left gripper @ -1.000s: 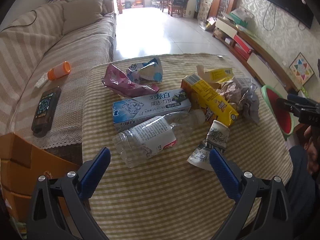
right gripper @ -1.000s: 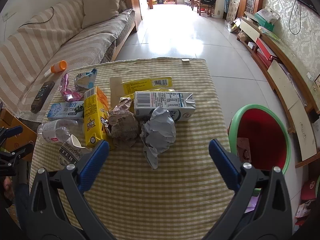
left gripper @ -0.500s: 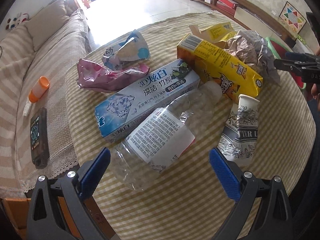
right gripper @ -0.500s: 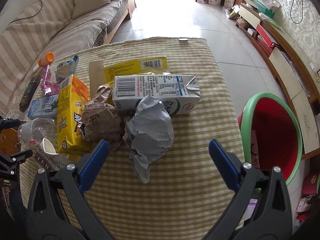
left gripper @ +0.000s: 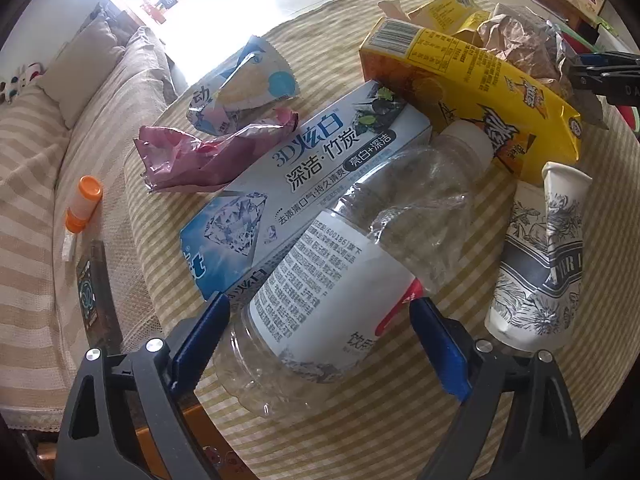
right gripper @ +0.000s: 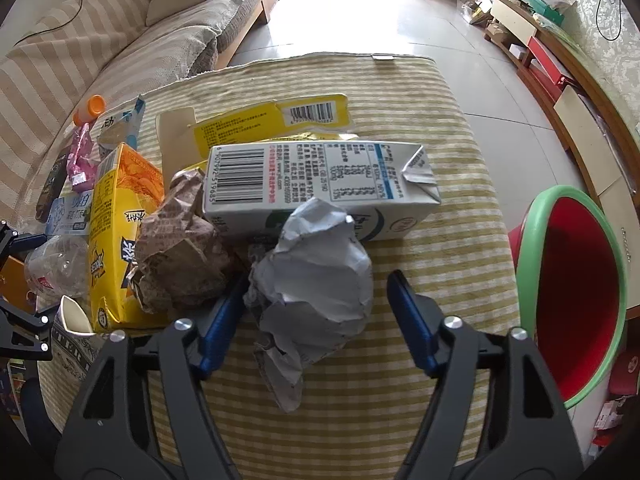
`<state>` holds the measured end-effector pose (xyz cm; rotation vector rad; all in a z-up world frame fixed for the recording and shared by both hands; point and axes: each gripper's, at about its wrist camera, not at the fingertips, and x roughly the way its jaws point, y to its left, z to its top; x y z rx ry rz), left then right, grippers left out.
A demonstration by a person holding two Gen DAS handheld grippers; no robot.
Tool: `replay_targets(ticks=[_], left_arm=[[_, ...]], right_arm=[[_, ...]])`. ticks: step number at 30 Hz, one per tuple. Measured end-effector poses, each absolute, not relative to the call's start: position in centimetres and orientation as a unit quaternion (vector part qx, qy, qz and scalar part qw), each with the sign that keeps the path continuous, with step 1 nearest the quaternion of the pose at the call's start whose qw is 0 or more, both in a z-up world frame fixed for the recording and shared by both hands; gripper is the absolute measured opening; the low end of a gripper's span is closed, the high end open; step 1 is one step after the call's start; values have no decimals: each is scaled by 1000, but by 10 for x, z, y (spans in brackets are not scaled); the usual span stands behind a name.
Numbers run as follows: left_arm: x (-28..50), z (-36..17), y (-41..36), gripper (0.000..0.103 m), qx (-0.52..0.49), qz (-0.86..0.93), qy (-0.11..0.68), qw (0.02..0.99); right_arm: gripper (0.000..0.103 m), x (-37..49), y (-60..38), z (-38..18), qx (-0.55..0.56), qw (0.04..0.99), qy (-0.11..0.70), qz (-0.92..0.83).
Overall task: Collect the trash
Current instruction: 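Grasp the clear plastic bottle with left tool while right tool grasps crumpled grey paper, then lift the held bottle and grey paper off the table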
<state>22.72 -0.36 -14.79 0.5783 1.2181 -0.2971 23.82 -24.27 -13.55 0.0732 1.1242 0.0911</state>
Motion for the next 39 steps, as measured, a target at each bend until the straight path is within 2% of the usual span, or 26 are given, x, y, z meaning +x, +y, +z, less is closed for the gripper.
replay_targets(ticks=[1,2,5,14,20,31,39], left_arm=[[227,-147,-4,84,266,-137,561,771],[226,-146,-3,78,268,-137,559,772],[217,-143,-4,74,260,-142,560,774],[196,-126,8,68,206,-143,557,792],[174,-110,25,60,131,-132,544,818],[154,-89,47,55,28,-113,523,845],[155,-115,36,55,54,-107,565,817]], right_arm=[[56,238,-243,-137,37,843,535,46],[54,237,-243,-137,38,842,536,46],[49,234,-244,-135,43,843,534,48],[47,219,-253,-118,51,849,523,51],[46,204,-254,-103,49,858,508,57],[46,182,-251,-79,41,869,489,65],[46,174,-248,-77,40,869,489,71]])
